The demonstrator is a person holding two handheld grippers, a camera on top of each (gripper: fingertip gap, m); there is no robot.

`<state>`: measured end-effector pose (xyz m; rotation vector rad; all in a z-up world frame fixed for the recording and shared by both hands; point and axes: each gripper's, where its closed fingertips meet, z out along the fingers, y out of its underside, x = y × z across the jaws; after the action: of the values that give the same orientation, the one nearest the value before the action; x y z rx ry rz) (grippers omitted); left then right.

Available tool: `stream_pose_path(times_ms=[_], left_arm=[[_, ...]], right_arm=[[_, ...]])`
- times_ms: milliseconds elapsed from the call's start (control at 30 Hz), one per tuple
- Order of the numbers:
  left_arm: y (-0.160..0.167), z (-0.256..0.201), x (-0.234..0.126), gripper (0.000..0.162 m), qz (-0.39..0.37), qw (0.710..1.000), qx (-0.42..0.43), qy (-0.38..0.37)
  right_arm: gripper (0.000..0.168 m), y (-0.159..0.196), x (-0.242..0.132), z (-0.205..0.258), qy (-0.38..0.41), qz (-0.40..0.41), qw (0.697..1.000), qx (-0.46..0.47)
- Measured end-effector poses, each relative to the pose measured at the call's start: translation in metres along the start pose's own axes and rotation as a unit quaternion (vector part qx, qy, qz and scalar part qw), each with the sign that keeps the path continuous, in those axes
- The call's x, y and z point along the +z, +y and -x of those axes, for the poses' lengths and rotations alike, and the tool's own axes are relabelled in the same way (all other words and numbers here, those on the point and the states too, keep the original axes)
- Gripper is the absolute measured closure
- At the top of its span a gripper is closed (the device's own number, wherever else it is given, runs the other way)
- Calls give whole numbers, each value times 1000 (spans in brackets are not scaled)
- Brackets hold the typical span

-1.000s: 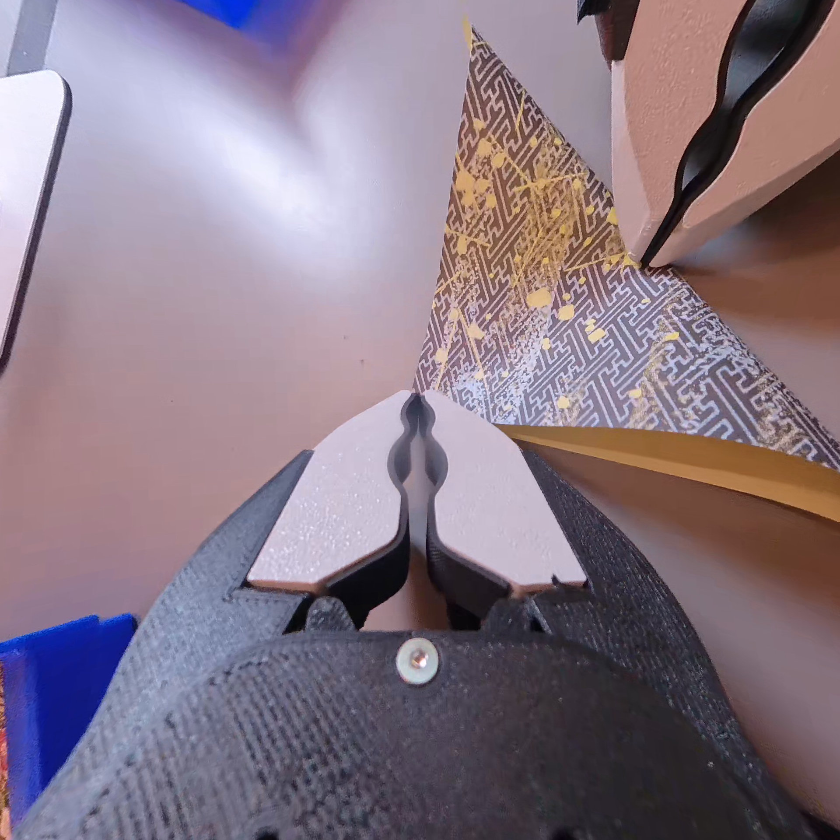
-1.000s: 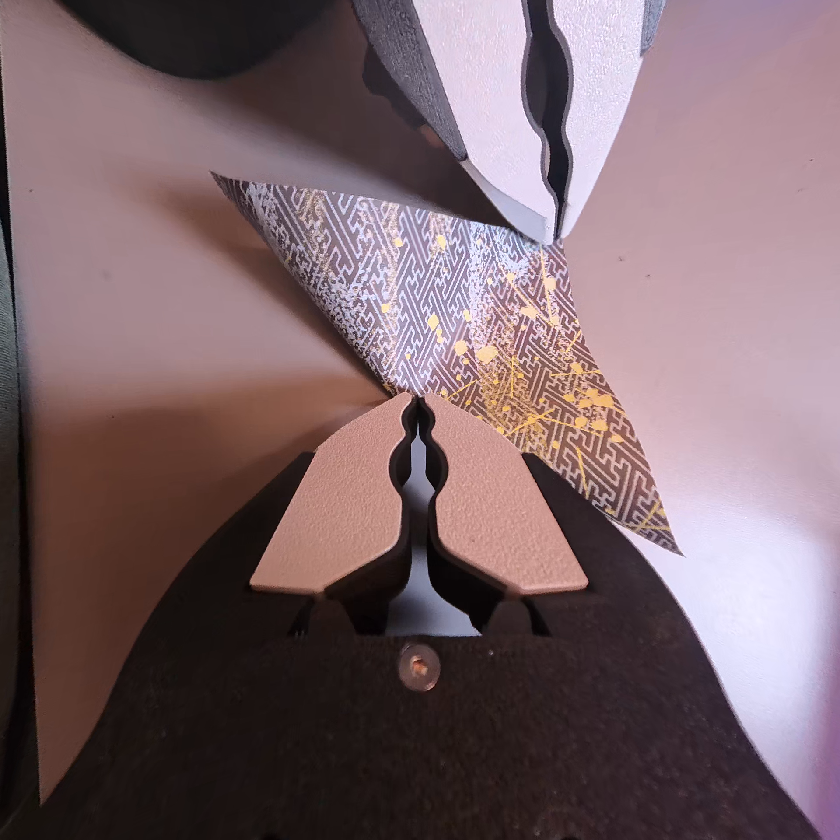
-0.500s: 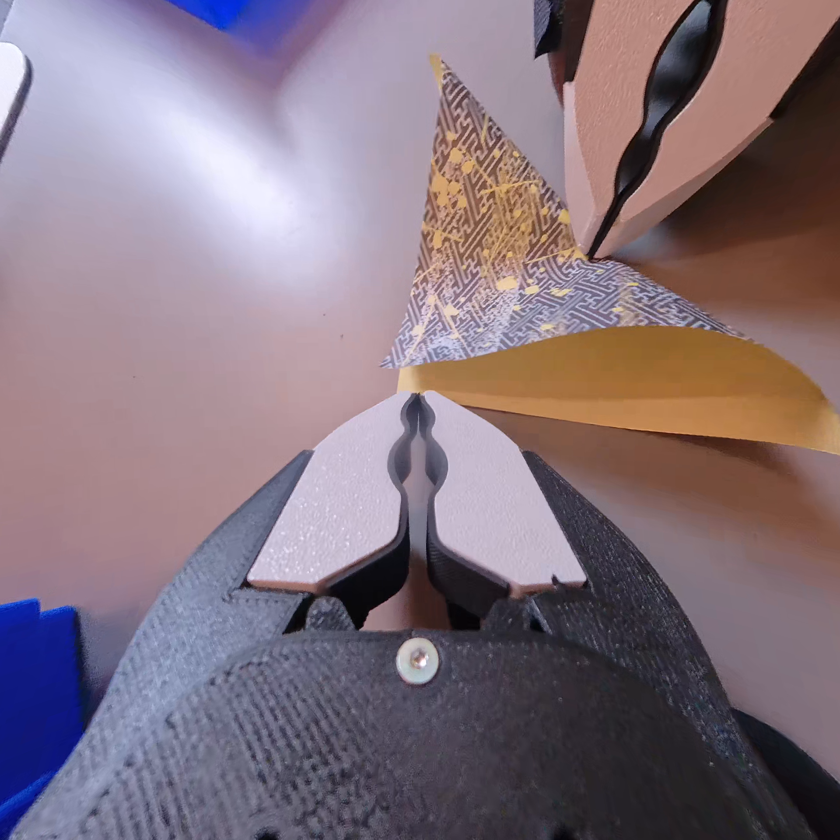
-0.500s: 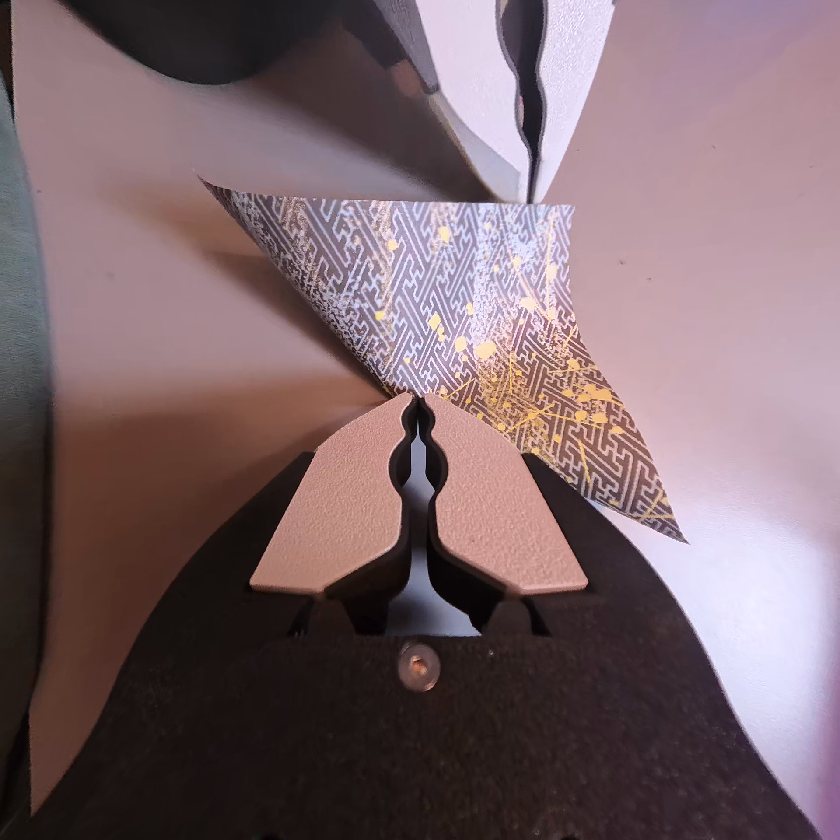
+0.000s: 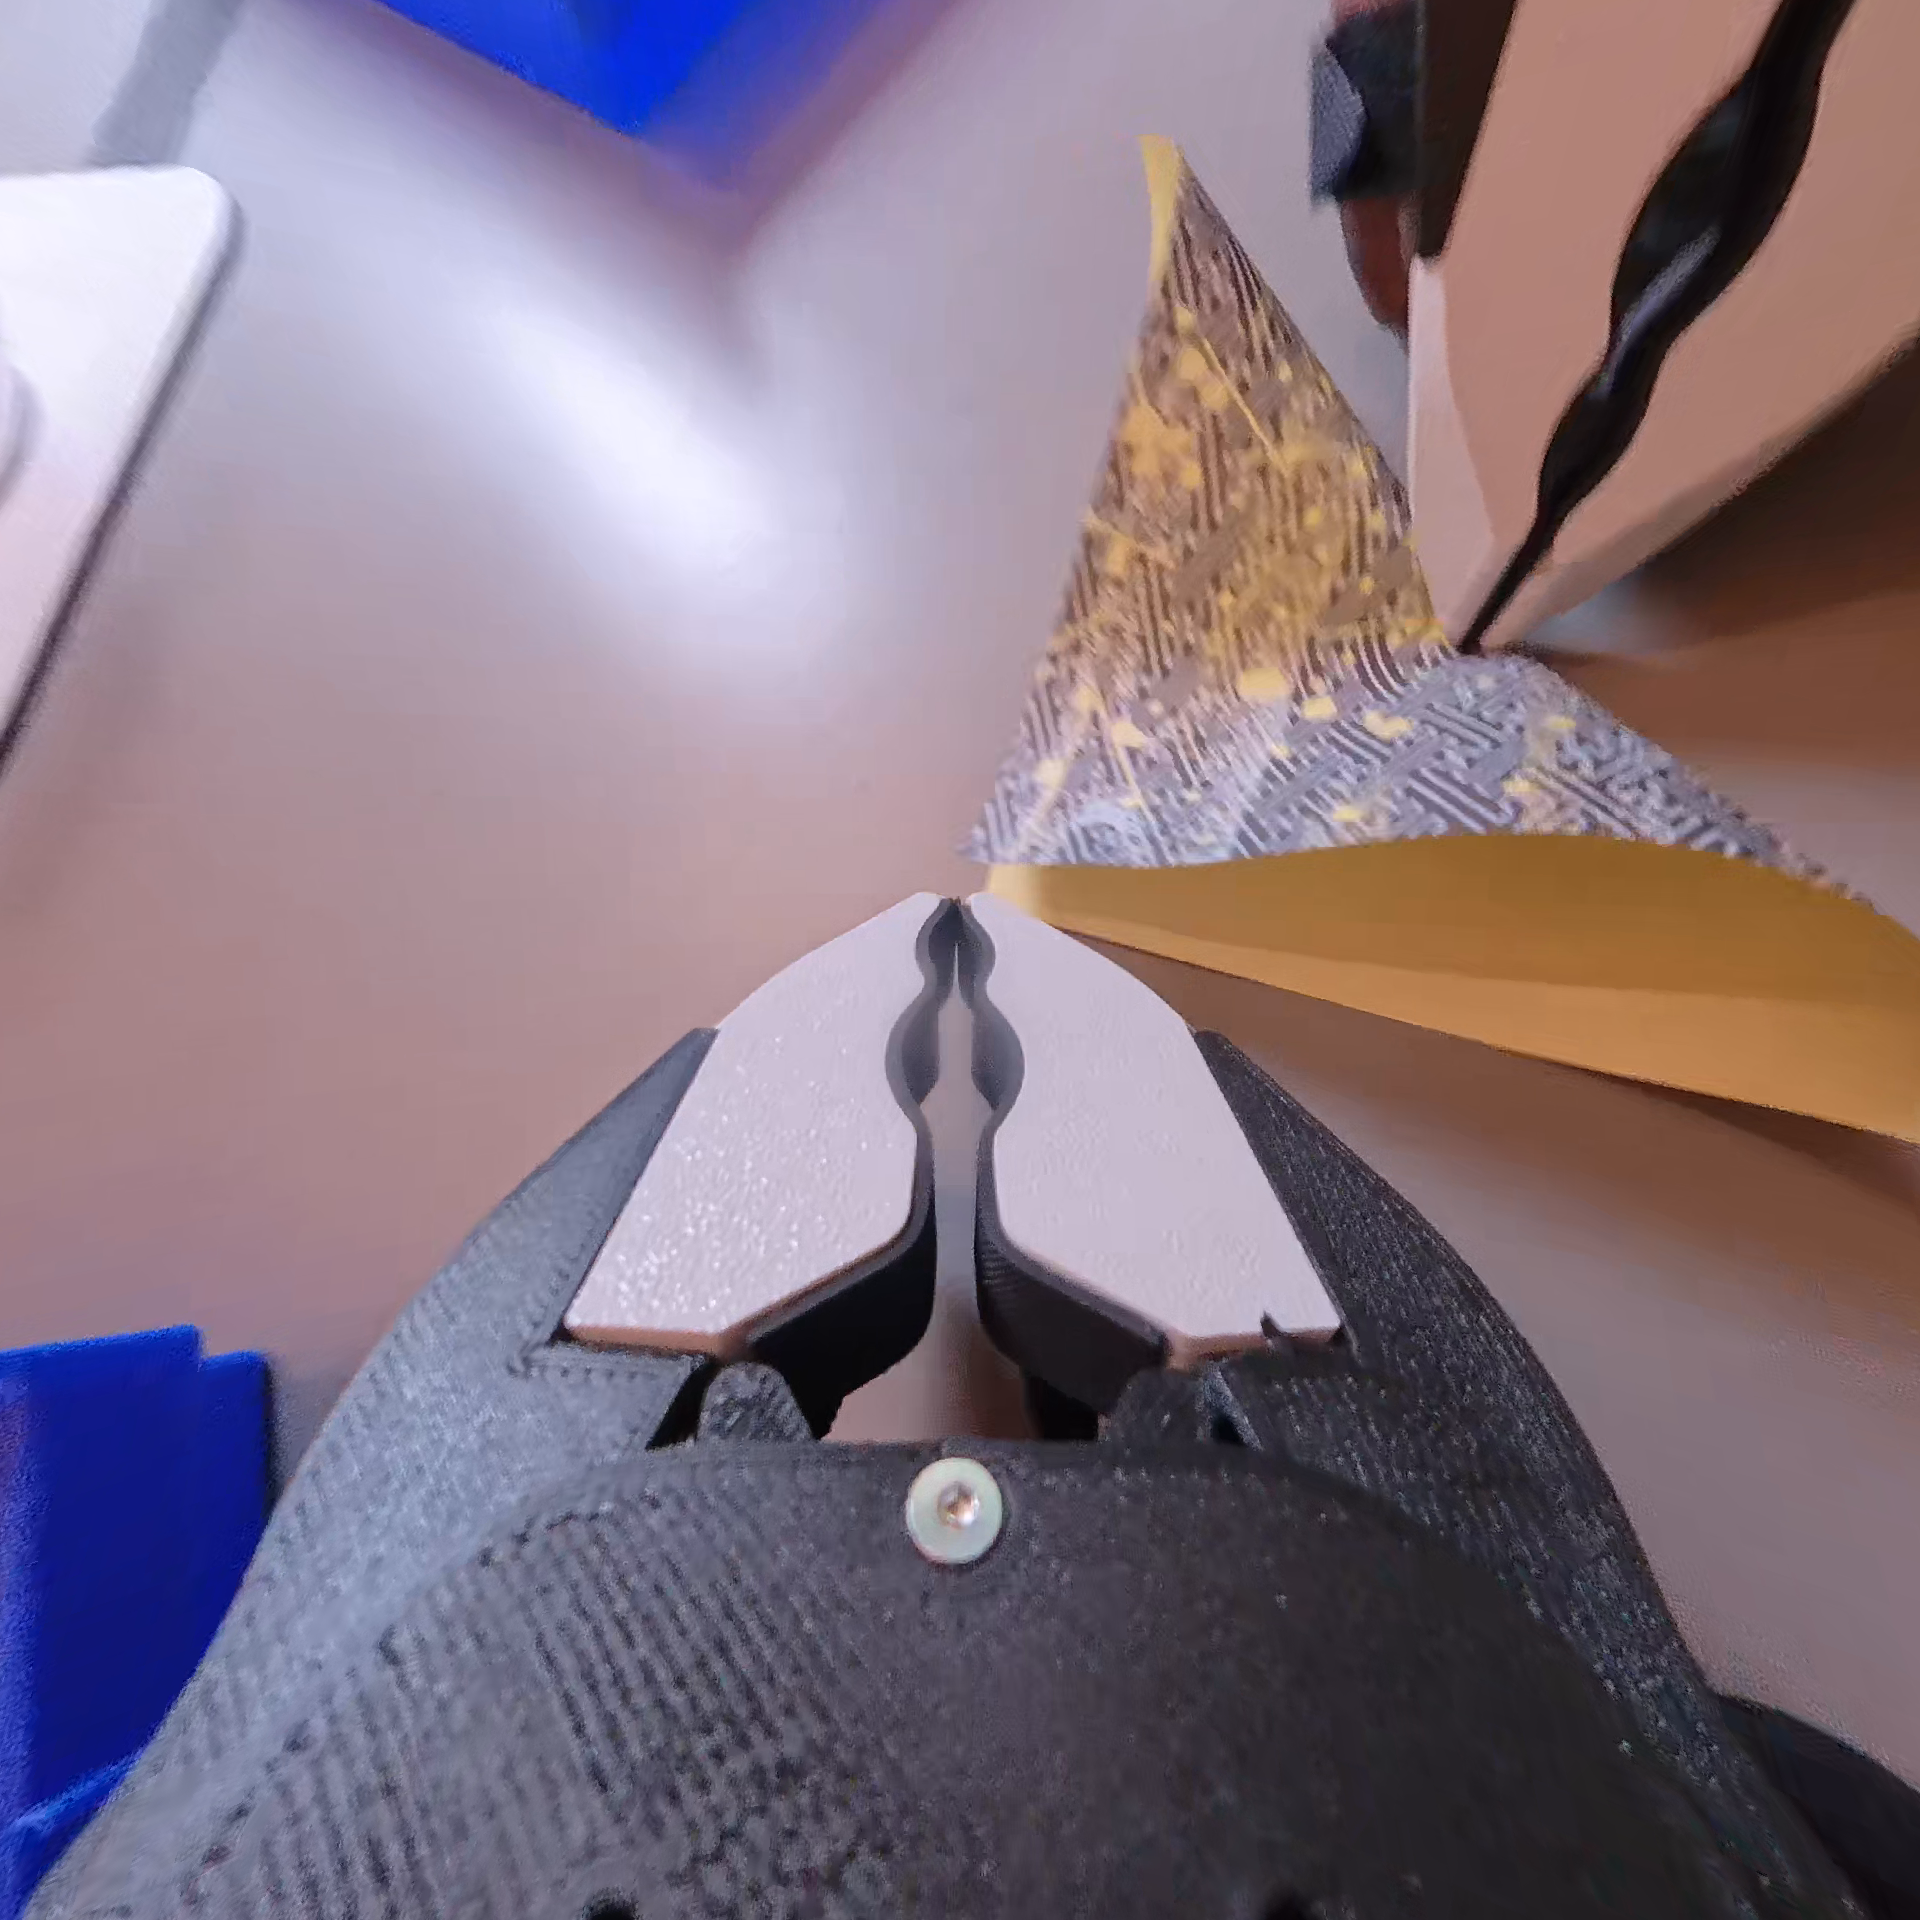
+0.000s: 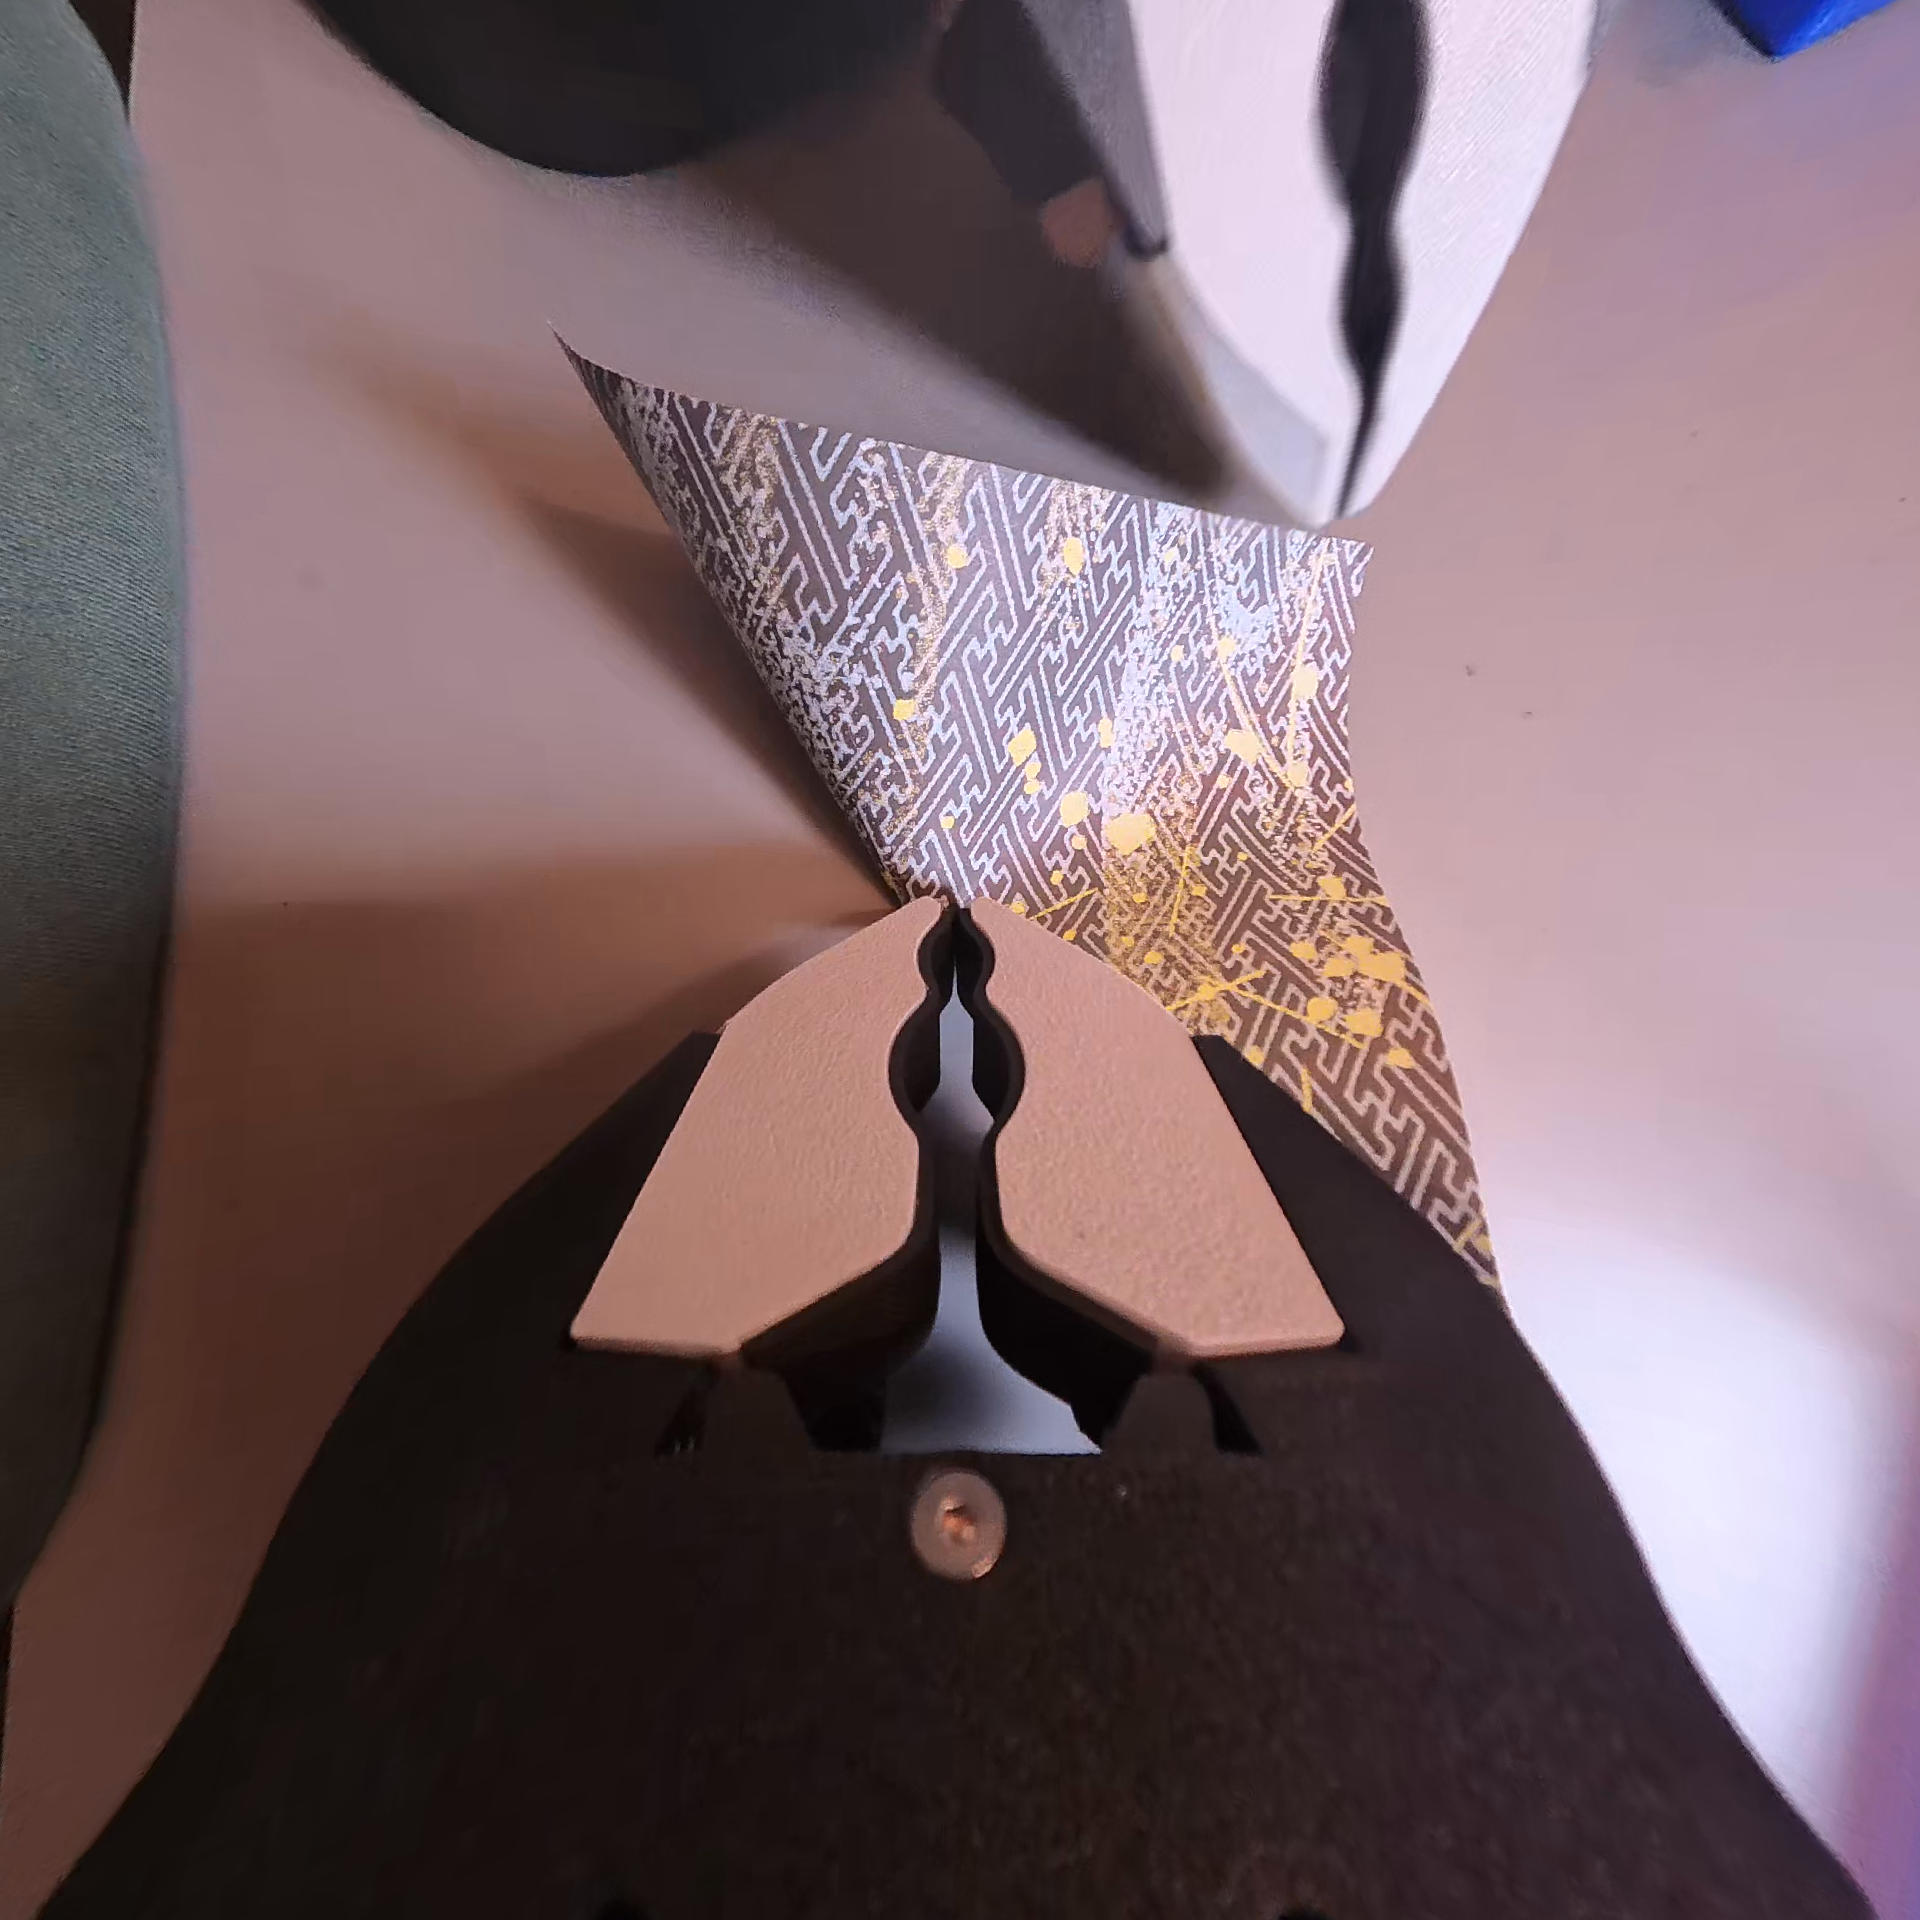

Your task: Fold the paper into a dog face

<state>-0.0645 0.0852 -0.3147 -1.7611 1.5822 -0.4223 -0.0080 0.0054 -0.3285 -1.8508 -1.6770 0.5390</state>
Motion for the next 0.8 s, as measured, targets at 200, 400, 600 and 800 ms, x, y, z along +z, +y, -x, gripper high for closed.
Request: stream_pose_path(times_ms=[200,400,600,800], left_arm=[[-39,7,0,162,-64,997,-29,14],[-5,-12,15,162,43,998,9,54],[2,-15,14,162,61,997,21,46],[2,-15,14,162,63,997,30,34]], right_arm=[[168,0,0,0,-3,3,1000,-3],[168,0,0,1,1,3,1000,-1],[168,0,0,1,-3,1,1000,4],[168,-1,0,1,-7,-5,1000,16]])
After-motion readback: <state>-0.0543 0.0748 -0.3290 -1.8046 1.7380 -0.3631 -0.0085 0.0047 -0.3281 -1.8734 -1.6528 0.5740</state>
